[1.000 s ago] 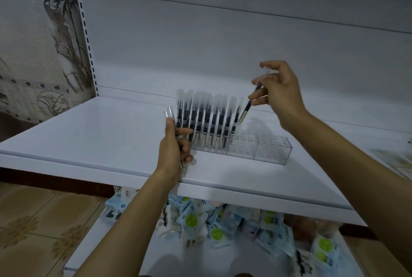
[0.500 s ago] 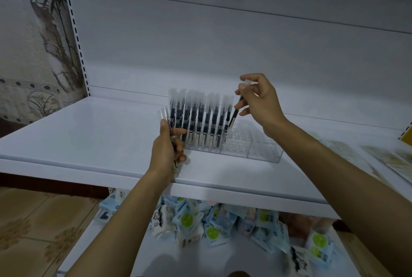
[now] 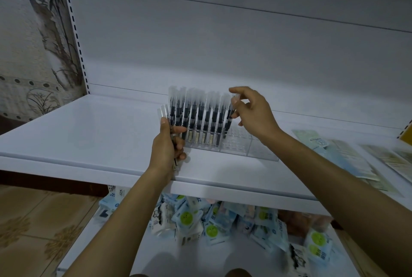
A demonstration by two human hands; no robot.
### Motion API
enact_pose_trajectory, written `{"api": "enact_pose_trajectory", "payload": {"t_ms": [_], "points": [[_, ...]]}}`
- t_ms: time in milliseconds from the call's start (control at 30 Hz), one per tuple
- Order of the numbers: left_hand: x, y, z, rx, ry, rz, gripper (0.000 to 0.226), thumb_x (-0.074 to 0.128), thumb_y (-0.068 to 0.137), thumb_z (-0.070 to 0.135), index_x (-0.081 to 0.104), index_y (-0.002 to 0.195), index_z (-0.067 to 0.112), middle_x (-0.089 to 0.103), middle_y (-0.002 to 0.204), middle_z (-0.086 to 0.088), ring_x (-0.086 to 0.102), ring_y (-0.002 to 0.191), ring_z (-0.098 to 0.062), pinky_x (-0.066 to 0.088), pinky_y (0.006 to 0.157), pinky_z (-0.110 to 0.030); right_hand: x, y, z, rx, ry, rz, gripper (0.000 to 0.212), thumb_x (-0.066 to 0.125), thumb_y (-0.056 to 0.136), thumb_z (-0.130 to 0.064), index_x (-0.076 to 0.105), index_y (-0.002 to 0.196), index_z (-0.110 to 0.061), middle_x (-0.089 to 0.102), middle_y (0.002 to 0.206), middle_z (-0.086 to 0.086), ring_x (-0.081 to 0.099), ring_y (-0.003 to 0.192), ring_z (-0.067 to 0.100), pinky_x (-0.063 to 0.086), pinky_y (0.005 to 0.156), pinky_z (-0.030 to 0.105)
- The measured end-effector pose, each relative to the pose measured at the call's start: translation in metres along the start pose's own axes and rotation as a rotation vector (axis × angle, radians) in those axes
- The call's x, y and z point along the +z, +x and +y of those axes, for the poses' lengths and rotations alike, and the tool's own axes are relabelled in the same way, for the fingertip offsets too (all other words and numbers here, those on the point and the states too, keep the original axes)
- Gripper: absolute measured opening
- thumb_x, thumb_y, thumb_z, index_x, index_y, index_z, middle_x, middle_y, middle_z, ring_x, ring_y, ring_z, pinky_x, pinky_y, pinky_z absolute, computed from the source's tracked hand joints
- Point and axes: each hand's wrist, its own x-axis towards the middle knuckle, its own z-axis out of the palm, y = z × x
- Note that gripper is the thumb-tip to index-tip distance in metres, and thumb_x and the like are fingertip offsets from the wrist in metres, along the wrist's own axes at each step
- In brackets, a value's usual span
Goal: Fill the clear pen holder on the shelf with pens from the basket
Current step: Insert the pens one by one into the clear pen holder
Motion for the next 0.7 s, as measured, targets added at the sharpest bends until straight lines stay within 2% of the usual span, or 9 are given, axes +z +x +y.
{"api": "enact_pose_trajectory", "payload": {"t_ms": [100, 167, 233, 300, 400, 600, 700], "points": [[0.000, 0.000, 0.000, 0.008, 0.005, -0.005, 0.058, 0.023, 0.100, 0.052, 0.061, 0.090, 0.010, 0.041, 0.047, 0.004, 0.036, 0.040, -0.007, 0.036, 0.040, -0.019, 0.003, 0.001, 0.005, -0.006, -0.056, 0.081, 0.034, 0.049, 0.098, -0.016, 0.050, 0.132, -0.020, 0.054, 0.102, -0.004, 0.061, 0.069, 0.008, 0.048, 0.059, 0.011], [-0.001, 0.000, 0.000, 0.010, 0.006, -0.005, 0.057, 0.023, 0.100, 0.052, 0.061, 0.090, 0.010, 0.040, 0.047, 0.004, 0.036, 0.041, -0.007, 0.035, 0.040, -0.019, 0.006, 0.002, 0.004, -0.020, -0.069, 0.105, 0.033, 0.053, 0.096, -0.017, 0.047, 0.128, -0.019, 0.056, 0.095, -0.009, 0.062, 0.068, 0.009, 0.053, 0.063, 0.022], [0.000, 0.000, 0.000, 0.008, 0.004, -0.004, 0.057, 0.023, 0.100, 0.052, 0.061, 0.090, 0.010, 0.040, 0.049, 0.002, 0.035, 0.041, -0.008, 0.035, 0.040, -0.020, 0.009, 0.004, 0.004, -0.045, -0.115, 0.114, 0.027, 0.056, 0.094, -0.020, 0.047, 0.120, -0.018, 0.058, 0.099, -0.006, 0.065, 0.072, 0.016, 0.056, 0.072, 0.037], [0.000, 0.000, 0.000, 0.007, 0.003, -0.004, 0.057, 0.023, 0.100, 0.052, 0.061, 0.090, 0.010, 0.039, 0.049, 0.002, 0.035, 0.042, -0.008, 0.035, 0.040, -0.020, 0.012, 0.005, 0.003, -0.071, -0.163, 0.123, 0.022, 0.057, 0.093, -0.023, 0.050, 0.113, -0.019, 0.058, 0.100, -0.007, 0.064, 0.075, 0.019, 0.056, 0.075, 0.042], [0.000, -0.001, 0.000, 0.007, 0.000, -0.002, 0.057, 0.024, 0.100, 0.052, 0.061, 0.089, 0.010, 0.040, 0.048, 0.003, 0.035, 0.041, -0.008, 0.035, 0.040, -0.020, 0.014, 0.007, 0.002, -0.068, -0.244, 0.152, 0.022, 0.058, 0.092, -0.026, 0.050, 0.113, -0.024, 0.057, 0.094, -0.011, 0.061, 0.077, 0.015, 0.054, 0.071, 0.034], [0.000, -0.002, 0.001, 0.004, 0.001, 0.000, 0.057, 0.023, 0.100, 0.052, 0.061, 0.088, 0.011, 0.040, 0.047, 0.004, 0.035, 0.041, -0.008, 0.035, 0.040, -0.019, 0.013, 0.006, 0.004, -0.070, -0.341, 0.167, 0.024, 0.054, 0.095, -0.026, 0.050, 0.118, -0.023, 0.055, 0.093, -0.012, 0.056, 0.074, 0.010, 0.040, 0.057, 0.019], [0.000, -0.002, 0.001, 0.006, 0.000, -0.001, 0.057, 0.023, 0.100, 0.052, 0.061, 0.088, 0.011, 0.040, 0.048, 0.003, 0.035, 0.042, -0.009, 0.035, 0.040, -0.019, 0.010, 0.007, 0.004, -0.055, -0.360, 0.190, 0.023, 0.056, 0.094, -0.027, 0.052, 0.117, -0.023, 0.056, 0.089, -0.012, 0.055, 0.072, 0.010, 0.037, 0.056, 0.019]]}}
